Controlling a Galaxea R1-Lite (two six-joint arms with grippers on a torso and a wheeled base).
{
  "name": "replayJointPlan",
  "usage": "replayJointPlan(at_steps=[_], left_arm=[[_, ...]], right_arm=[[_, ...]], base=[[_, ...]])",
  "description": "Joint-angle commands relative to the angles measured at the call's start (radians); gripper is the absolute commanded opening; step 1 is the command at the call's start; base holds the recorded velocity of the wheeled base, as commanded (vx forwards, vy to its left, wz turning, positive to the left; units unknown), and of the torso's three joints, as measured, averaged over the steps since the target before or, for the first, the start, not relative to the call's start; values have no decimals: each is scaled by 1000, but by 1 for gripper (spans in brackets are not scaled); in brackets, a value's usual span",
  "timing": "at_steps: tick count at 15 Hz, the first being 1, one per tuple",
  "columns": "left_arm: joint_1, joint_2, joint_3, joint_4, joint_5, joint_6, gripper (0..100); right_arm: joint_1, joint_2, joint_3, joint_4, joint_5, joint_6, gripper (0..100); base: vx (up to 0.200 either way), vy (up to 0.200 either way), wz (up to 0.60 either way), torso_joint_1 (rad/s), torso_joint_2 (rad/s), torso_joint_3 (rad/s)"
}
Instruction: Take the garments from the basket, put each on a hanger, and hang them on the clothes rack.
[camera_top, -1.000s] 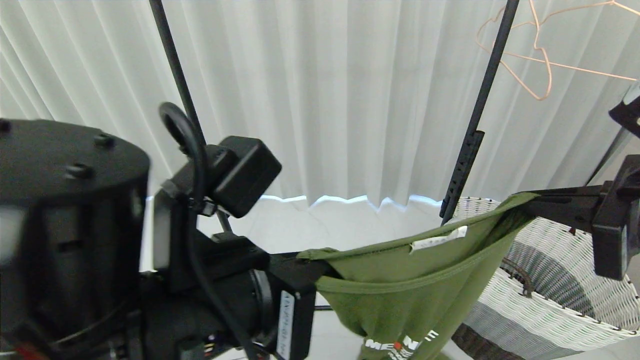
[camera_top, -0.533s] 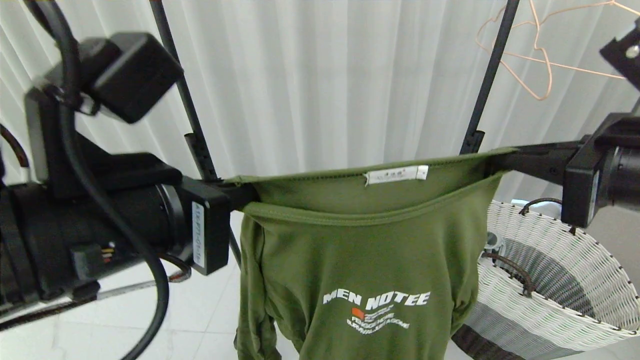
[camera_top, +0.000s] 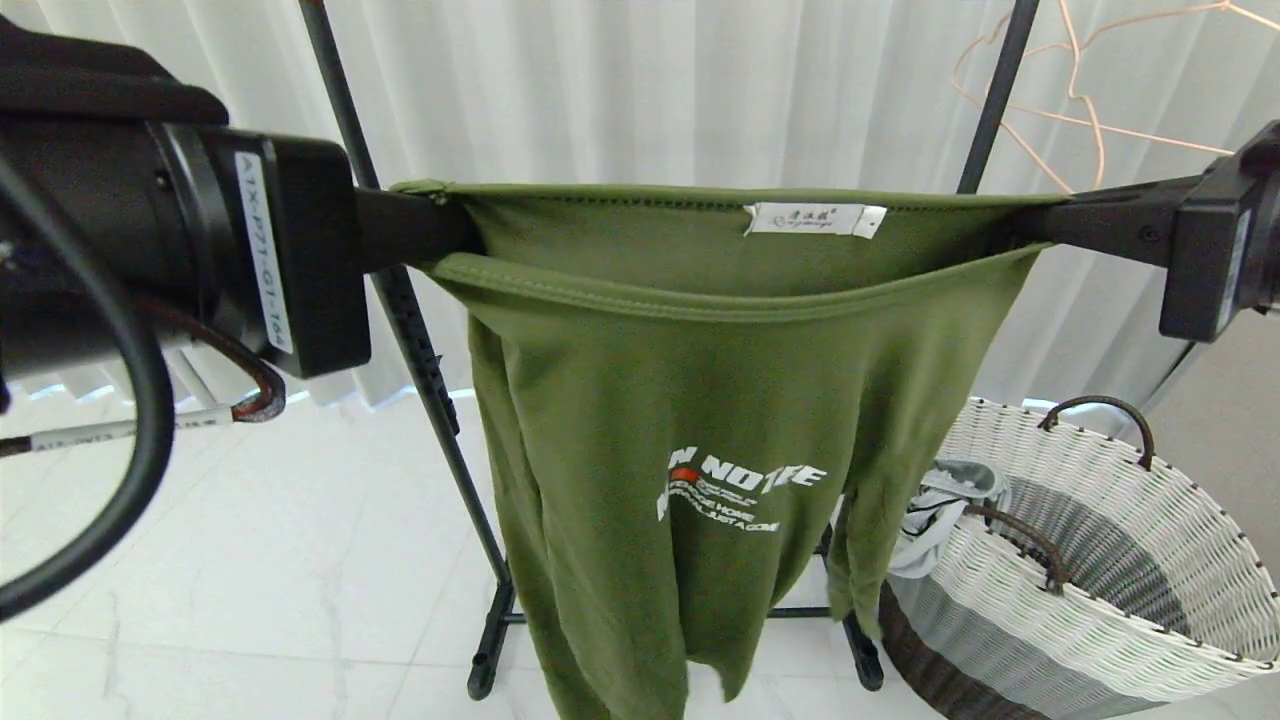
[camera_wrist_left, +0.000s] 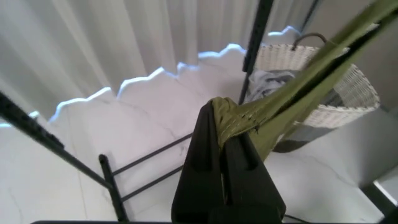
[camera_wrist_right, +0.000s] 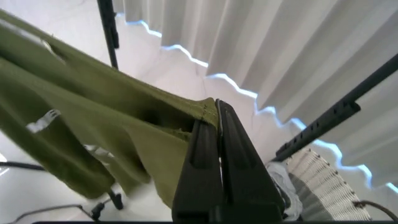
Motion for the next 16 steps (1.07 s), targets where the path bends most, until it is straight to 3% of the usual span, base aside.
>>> replayJointPlan(at_steps=[1, 2, 5, 8, 10, 13, 16], left_arm=[[-39, 2, 18, -2, 2, 0, 0], [-44, 4, 21, -2, 4, 0, 0], [-42, 34, 15, -54, 15, 36, 0], [-8, 93, 13, -190, 29, 86, 0], [16, 117, 12, -244, 30, 130, 0], [22, 119, 10, -252, 32, 132, 0], [22, 103, 19, -252, 36, 132, 0]], right_arm=[[0, -24, -5, 23, -4, -1, 0], [0, -32, -5, 35, -4, -1, 0], [11, -138, -81, 269, 11, -1, 0], [98, -201, -147, 476, 108, 3, 0], [201, -216, -140, 516, 141, 8, 0], [345, -198, -140, 516, 137, 61, 0], [351, -195, -137, 517, 126, 65, 0]], base=[[0, 0, 0, 0, 0, 0], [0, 0, 0, 0, 0, 0], [0, 0, 0, 0, 0, 0], [0, 0, 0, 0, 0, 0], [0, 0, 0, 0, 0, 0], [0, 0, 0, 0, 0, 0], [0, 0, 0, 0, 0, 0]])
